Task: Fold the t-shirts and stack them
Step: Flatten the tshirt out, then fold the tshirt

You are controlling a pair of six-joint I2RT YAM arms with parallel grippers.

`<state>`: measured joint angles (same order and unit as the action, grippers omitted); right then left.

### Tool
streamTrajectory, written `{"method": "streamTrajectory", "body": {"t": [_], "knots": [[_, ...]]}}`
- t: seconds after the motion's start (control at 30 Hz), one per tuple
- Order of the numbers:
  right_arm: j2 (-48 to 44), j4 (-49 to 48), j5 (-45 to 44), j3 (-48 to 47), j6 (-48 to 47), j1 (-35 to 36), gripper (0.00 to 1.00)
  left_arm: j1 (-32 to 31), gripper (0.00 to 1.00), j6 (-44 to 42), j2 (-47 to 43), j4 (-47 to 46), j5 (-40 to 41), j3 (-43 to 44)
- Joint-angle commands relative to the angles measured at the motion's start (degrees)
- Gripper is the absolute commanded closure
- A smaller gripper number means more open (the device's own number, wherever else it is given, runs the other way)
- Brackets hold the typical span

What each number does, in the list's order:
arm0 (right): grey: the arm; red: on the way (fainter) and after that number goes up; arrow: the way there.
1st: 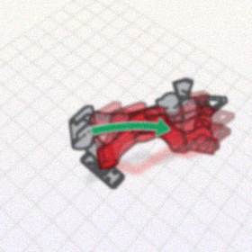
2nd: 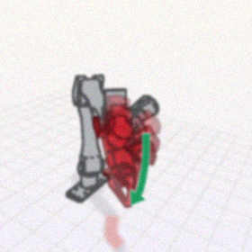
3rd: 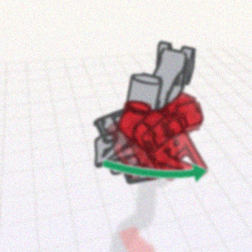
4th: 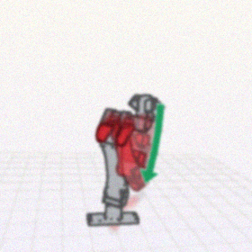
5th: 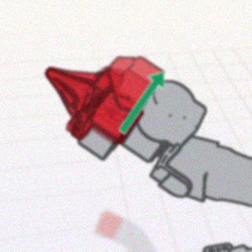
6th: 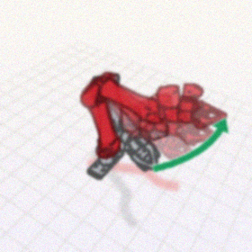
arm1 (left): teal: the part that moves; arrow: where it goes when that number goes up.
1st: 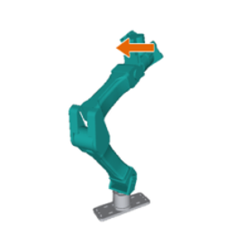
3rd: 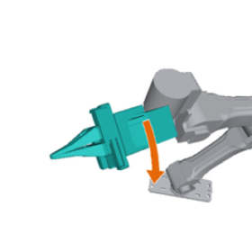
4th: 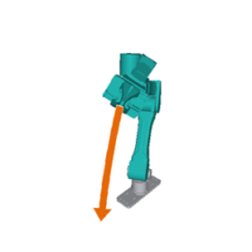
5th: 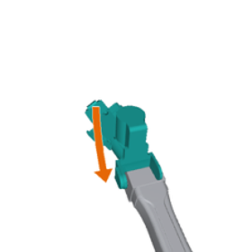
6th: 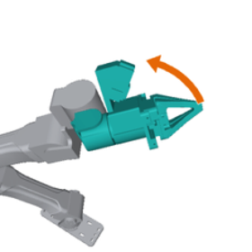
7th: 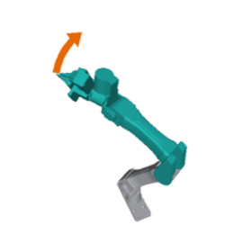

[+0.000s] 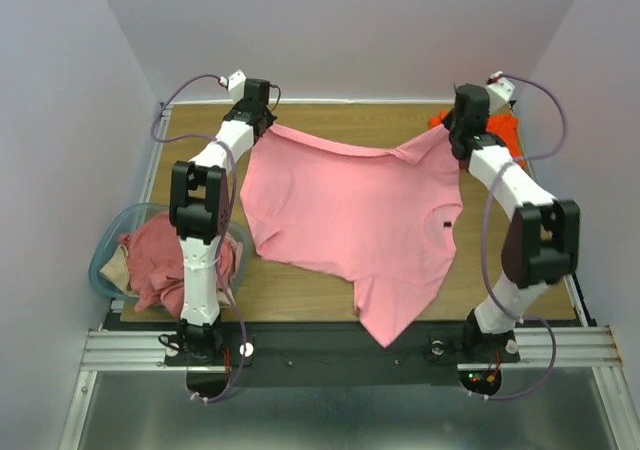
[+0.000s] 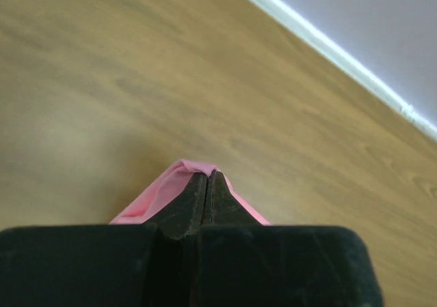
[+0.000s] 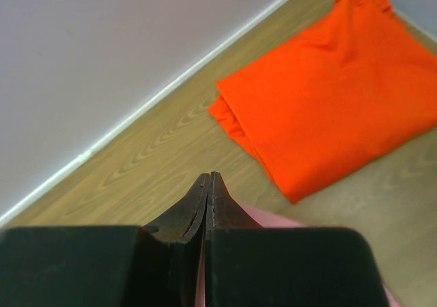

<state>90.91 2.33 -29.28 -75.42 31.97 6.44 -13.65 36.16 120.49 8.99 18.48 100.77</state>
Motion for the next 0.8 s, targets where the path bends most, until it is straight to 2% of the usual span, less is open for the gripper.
{"method": "streamTrajectory", "body": {"t": [0.0,0.03,0.13,0.33,0.6,0.77], "knots": [[9.98,-8.83,0.36,-9.12,-0.15,-0.2,1.0,1.78,1.0,-1.36,5.99,1.2,-2.57,14.69],[13.73,-8.83,0.62,-10.18,-0.32,-0.11,1.0,1.96,1.0,-1.44,8.77,1.11,-2.66,17.5],[18.4,-9.09,0.89,-13.44,-0.85,-0.2,1.0,2.66,1.0,-1.88,11.25,-1.34,-3.97,18.58],[19.13,-9.01,1.42,-11.87,-0.59,-0.2,1.0,3.98,1.0,-1.8,12.49,-3.19,-8.28,17.8],[8.6,-8.57,3.87,-1.32,-0.33,-0.2,1.0,5.3,1.0,-1.97,8.98,-3.46,-7.58,11.73],[3.31,-4.8,6.86,3.43,0.9,-0.11,1.0,6.62,1.0,-2.67,7.49,-3.11,-8.63,9.36]]}}
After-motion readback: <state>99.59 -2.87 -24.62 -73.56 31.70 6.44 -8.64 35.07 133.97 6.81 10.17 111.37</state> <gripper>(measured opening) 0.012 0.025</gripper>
